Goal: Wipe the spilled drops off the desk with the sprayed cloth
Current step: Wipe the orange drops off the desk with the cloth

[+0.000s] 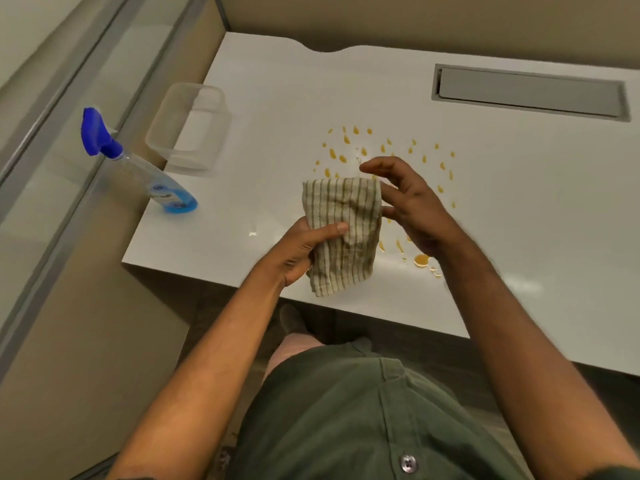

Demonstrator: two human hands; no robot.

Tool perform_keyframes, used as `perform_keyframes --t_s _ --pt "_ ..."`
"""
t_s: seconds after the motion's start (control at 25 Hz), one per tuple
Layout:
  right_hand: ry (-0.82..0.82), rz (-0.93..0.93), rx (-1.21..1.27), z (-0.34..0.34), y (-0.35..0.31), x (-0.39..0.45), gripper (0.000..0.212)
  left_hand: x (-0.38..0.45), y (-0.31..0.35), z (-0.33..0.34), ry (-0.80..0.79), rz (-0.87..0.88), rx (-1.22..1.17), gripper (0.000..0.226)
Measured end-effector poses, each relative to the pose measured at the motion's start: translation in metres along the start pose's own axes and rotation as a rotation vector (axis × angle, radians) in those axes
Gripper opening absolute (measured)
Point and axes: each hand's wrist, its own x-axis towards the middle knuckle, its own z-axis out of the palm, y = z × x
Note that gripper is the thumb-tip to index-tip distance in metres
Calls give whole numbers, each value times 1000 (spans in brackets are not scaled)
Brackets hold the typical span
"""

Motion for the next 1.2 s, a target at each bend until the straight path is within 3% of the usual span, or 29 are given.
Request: perform_keyframes --t_s 0.08,0.2,0.32,0.48,0.64,0.72,0.84,1.0,1.2 --pt "115 82 41 7 20 -8 24 4 -9 7 81 47 -79 49" --pt "32 164 -188 21 57 -25 28 7 -21 4 150 60 -221 48" --pt "10 151 -384 28 85 -31 42 9 -35 -8 249 22 -373 52" --pt "42 129 -501 36 104 -19 40 14 -52 -24 363 -42 -528 47" --pt "104 76 -632 47 123 3 38 26 -52 -34 431 -55 -517 31" --pt "136 100 -772 48 133 13 41 32 -45 -40 493 -129 -384 22" --pt "176 113 -1051 58 142 18 48 34 -38 -57 635 -216 20 9" --pt "203 -56 -1089 88 146 33 54 36 -40 -82 692 -36 499 35" --pt "-28 -46 -1309 117 177 60 68 56 -36 -108 659 181 993 38"
